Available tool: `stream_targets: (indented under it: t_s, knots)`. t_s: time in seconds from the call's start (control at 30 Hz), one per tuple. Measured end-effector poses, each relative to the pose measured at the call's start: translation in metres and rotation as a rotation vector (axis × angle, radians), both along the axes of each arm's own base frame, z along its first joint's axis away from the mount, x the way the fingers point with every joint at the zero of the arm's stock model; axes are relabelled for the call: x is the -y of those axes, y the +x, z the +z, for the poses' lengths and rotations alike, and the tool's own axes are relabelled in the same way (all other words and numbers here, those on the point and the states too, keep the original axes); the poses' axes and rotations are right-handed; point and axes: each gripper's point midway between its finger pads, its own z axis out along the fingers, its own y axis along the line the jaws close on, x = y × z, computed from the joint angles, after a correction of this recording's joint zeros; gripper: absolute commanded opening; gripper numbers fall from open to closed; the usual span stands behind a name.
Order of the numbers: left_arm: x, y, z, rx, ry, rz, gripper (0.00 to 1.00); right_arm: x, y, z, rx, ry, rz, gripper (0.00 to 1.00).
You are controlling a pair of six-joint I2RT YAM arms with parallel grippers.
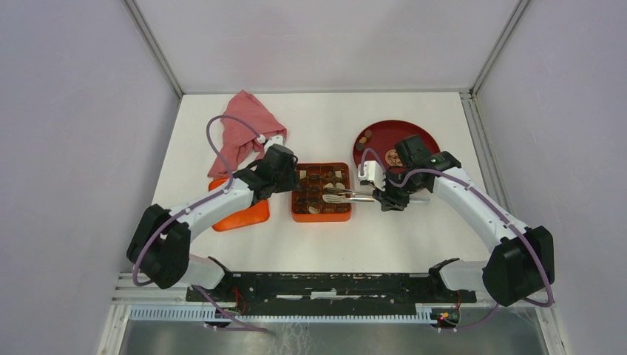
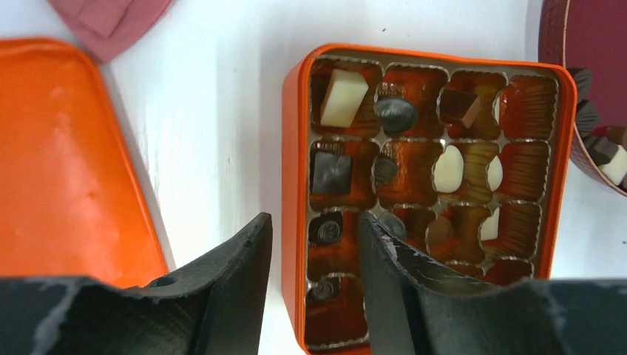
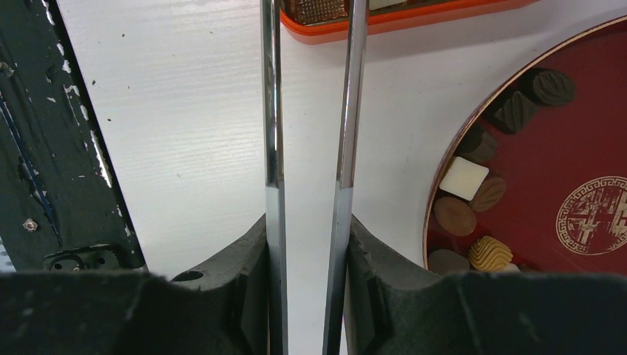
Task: Pack the chocolate
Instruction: Adjust the packing box at the center of the board.
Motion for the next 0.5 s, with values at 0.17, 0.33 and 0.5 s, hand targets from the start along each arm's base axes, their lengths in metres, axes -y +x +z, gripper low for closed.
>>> stream_targets:
  t_s: [0.17,0.33,0.5]
  knots:
    - [0.013,0.016,-0.009,-0.030,0.044,-0.067,0.46,-0.001,-0.001,-0.003,-0.009,0.009,-0.009,0.00]
    - [0.017,0.025,-0.020,-0.070,0.106,-0.104,0.44,-0.003,0.000,-0.003,-0.006,0.015,-0.016,0.00]
    - [0.013,0.025,-0.027,-0.099,0.164,-0.127,0.44,-0.004,0.001,-0.002,-0.008,0.021,-0.018,0.00]
